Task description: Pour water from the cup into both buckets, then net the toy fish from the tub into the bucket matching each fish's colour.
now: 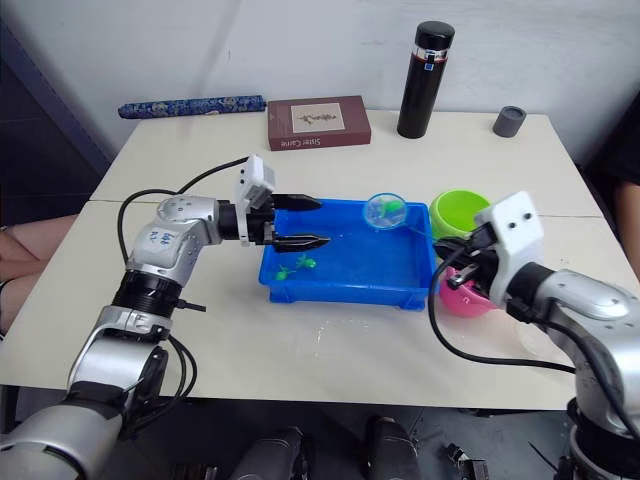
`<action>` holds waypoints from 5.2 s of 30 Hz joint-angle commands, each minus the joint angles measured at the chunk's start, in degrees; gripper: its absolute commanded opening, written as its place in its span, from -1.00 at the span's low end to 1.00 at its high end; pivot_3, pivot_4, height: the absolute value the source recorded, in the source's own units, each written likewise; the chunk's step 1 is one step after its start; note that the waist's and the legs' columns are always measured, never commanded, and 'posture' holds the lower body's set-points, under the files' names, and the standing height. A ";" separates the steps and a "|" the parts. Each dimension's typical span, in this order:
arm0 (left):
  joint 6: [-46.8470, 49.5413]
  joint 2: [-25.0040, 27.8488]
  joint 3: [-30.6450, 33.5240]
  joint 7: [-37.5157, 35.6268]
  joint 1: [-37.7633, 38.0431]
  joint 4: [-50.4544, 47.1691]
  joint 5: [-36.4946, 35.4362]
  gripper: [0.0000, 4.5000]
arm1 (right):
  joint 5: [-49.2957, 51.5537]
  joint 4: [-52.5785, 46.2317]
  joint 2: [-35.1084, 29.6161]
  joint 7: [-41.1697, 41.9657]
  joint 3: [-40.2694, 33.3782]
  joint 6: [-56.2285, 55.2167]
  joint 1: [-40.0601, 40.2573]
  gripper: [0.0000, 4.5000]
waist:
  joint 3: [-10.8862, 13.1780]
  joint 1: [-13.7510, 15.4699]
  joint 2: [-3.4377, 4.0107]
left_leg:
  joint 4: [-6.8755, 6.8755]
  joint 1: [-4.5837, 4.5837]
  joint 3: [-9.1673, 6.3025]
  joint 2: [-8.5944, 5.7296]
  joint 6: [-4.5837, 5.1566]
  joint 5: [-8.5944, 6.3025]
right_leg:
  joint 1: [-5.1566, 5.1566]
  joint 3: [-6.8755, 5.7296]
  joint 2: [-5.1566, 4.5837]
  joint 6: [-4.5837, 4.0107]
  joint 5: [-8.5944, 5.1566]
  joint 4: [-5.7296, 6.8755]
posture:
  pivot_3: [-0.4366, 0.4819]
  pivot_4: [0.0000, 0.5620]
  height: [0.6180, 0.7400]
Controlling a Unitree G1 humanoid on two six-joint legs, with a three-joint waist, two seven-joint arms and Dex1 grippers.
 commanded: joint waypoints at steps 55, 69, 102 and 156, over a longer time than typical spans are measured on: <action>8.11 19.21 0.22 -0.64 17.15 -23.70 3.69 0.99 | -22.67 16.33 -10.47 7.84 39.14 -32.27 -7.39 -1.00 | 0.06 -0.22 0.07 | 0.06 -0.14 -0.21 -0.02 0.12 -0.03 | 0.10 -0.10 -0.04 0.11 0.07 -0.34 | -0.05 -0.47 1.00; 11.03 19.15 1.59 3.18 19.12 -27.53 2.46 0.99 | -20.51 20.46 -1.75 9.53 38.15 -29.75 -8.66 -1.00 | 0.05 -0.22 0.07 | 0.08 -0.13 -0.19 0.00 0.11 -0.02 | 0.10 -0.10 -0.01 0.11 0.07 -0.31 | -0.05 -0.47 1.00; 0.11 -4.11 -0.40 0.15 -0.07 -0.53 -0.68 0.99 | 1.99 -6.60 -0.86 -4.12 -5.21 4.96 3.28 -1.00 | 0.05 0.00 0.06 | 0.08 -0.10 -0.05 -0.06 0.11 -0.02 | 0.03 -0.03 0.02 0.13 0.09 -0.12 | -0.05 -0.47 1.00; 0.49 -2.58 0.13 3.17 2.34 -5.22 0.44 0.99 | -58.19 24.30 -30.54 1.37 15.28 -74.67 18.33 -1.00 | 0.05 -0.01 0.08 | 0.07 0.02 0.09 0.06 0.05 0.02 | 0.19 0.02 0.11 0.18 0.10 -0.28 | -0.05 -0.47 1.00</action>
